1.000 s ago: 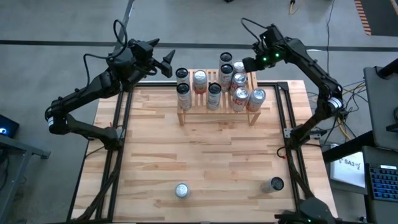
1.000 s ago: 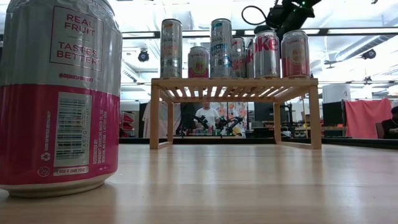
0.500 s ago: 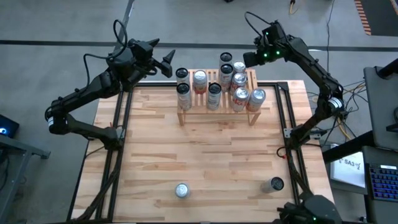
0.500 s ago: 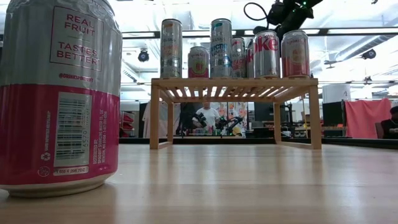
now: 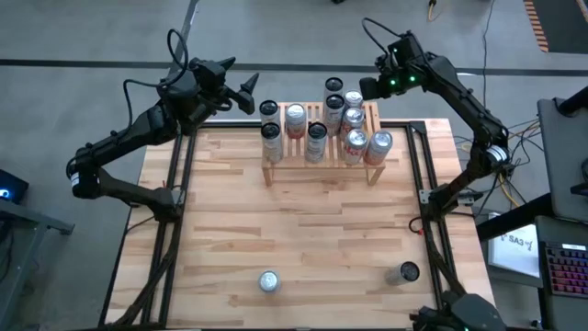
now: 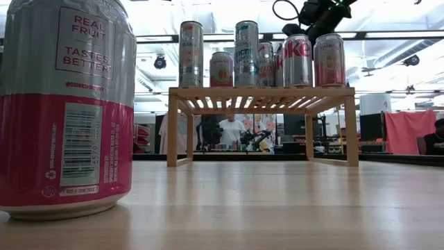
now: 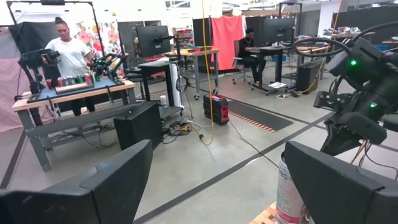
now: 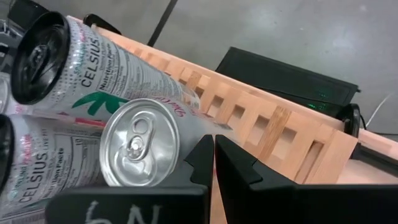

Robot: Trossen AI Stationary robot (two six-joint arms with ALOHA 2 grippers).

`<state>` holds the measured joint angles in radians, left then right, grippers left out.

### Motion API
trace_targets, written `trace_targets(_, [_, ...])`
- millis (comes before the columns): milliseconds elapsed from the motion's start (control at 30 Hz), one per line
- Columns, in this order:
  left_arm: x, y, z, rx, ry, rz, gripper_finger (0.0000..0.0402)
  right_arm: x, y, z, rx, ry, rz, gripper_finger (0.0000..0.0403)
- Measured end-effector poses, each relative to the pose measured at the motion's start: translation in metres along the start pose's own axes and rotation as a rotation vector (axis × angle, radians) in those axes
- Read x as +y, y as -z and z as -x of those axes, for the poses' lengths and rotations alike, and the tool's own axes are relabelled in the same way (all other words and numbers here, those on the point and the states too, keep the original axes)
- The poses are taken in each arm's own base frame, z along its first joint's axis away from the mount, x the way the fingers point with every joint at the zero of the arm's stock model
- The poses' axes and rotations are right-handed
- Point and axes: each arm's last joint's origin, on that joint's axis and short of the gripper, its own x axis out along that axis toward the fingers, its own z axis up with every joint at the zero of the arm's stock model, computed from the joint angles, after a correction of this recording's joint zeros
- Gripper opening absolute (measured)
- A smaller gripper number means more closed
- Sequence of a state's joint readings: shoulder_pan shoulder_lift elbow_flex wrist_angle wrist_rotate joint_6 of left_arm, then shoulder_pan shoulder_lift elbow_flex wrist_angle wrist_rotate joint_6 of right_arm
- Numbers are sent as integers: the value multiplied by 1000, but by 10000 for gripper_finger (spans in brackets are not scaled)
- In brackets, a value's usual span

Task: Place canned beverage on shelf
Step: Put the silver soda can on the shelf aligned with the other silver soda cans

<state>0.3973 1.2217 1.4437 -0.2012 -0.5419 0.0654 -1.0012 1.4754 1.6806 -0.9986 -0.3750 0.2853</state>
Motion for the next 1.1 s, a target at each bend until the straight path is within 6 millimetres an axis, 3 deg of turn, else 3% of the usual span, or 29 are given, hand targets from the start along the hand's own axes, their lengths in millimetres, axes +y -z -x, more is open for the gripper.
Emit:
trace_targets(533, [0, 0, 0, 0, 0, 0, 350, 5, 9, 12, 29, 7, -13, 9])
trace_targets(800, [0, 0, 0, 1, 1, -1, 350, 13, -4, 24, -134, -21, 175, 9])
trace_targets(1100, [-1, 0, 0, -2, 3, 8, 350, 15, -13, 7, -148, -98, 261, 9])
